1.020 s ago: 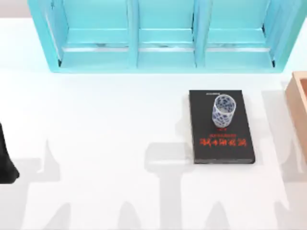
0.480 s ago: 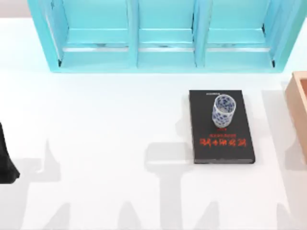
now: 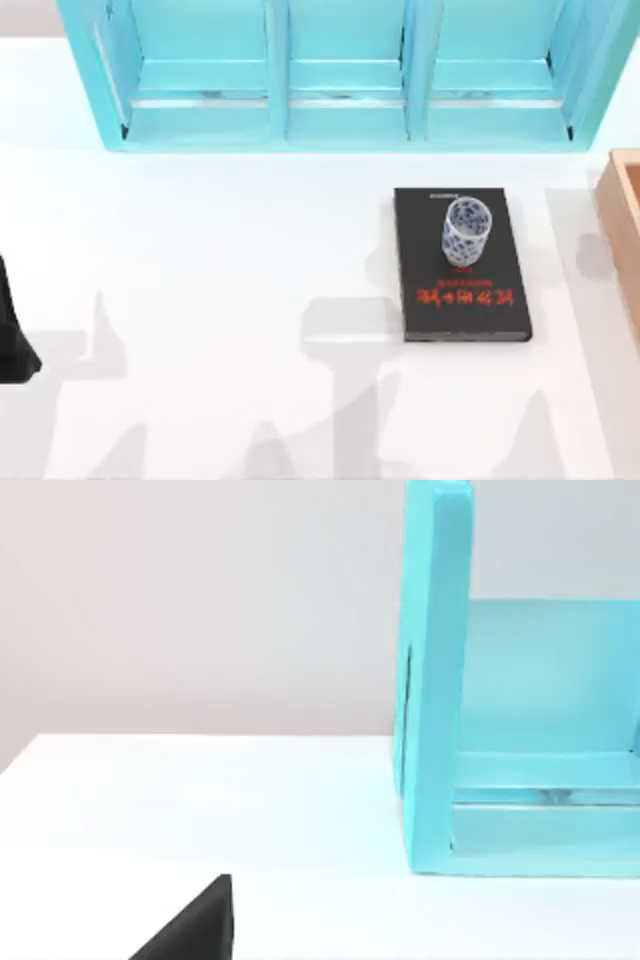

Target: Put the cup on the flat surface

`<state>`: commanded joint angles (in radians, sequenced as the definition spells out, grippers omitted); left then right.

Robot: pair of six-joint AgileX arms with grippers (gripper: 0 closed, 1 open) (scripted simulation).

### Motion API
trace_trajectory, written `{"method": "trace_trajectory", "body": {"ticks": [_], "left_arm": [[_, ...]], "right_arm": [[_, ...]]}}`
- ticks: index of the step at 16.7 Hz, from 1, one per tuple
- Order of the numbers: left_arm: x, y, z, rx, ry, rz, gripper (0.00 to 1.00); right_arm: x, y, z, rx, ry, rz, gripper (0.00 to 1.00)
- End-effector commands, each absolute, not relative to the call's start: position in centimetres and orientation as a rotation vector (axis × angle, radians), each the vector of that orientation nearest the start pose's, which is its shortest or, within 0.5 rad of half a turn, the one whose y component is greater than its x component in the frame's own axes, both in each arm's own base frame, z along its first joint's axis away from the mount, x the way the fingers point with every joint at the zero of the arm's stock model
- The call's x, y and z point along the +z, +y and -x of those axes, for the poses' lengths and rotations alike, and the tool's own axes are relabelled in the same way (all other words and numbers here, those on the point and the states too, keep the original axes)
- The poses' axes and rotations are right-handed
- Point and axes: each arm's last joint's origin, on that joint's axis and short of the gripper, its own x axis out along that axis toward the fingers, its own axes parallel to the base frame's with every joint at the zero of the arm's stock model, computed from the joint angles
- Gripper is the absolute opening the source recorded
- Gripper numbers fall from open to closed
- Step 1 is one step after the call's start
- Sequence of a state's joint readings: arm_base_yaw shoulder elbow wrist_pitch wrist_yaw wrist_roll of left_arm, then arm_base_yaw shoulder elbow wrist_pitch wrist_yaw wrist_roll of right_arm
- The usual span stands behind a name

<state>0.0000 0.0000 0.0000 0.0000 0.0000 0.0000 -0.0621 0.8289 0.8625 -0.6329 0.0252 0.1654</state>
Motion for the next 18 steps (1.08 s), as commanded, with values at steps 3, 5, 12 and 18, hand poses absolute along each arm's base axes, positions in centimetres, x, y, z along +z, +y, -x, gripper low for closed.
{"method": "trace_trajectory", "body": {"ticks": [3,5,12,18], "left_arm": [[16.0,-0.1,-10.6,0.000,0.000,0.000,1.00],[16.0,-0.1,-10.6,0.000,0.000,0.000,1.00],[16.0,-0.1,-10.6,0.000,0.000,0.000,1.00],[16.0,-0.1,-10.6,0.000,0.000,0.000,1.00]], "right_arm": [[32.8,-0.8,-19.9,-0.133,0.692,-0.188,1.00],[33.9,-0.5,-21.6,-0.131,0.760,-0.197,1.00],[35.0,1.6,-28.6,-0.121,1.032,-0.194,1.00],[34.2,5.4,-33.4,-0.061,1.222,-0.156,1.00]]}}
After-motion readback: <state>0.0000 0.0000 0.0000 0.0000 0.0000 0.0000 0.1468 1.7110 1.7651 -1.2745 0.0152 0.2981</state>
